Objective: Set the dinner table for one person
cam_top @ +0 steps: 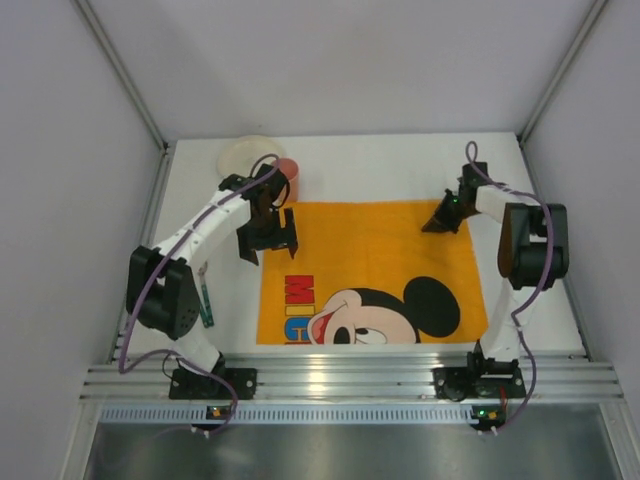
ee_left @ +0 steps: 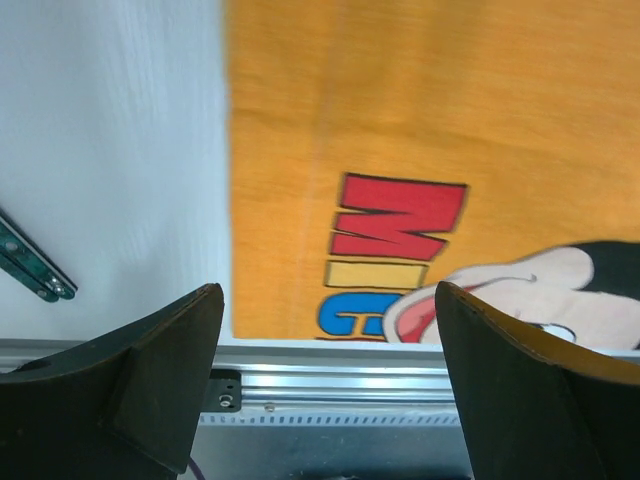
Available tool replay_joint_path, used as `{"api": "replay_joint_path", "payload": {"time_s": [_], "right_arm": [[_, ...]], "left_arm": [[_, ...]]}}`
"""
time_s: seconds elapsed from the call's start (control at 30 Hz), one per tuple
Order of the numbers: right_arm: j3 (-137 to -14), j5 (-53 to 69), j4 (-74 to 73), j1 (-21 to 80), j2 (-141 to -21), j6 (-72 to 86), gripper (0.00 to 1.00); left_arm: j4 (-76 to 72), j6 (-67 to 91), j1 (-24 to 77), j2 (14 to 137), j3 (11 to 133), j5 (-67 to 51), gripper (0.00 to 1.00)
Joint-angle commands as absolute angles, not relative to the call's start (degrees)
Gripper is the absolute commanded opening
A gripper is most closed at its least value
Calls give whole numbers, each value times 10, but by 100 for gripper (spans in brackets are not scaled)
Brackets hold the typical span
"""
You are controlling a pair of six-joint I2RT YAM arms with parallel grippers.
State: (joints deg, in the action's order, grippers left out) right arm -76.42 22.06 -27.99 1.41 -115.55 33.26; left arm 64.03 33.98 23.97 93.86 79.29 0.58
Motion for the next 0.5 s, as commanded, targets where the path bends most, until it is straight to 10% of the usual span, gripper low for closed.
{"api": "replay_joint_path", "payload": {"time_s": [0.0,0.47], "right_arm": [[-688,112,-280,-49,-1128,305,0],[-784,212,-323,22,-1176,303,0]], "left_arm": [[615,345,238,997,845,22,91],[637,394,236,1150,1105,111,90]]}}
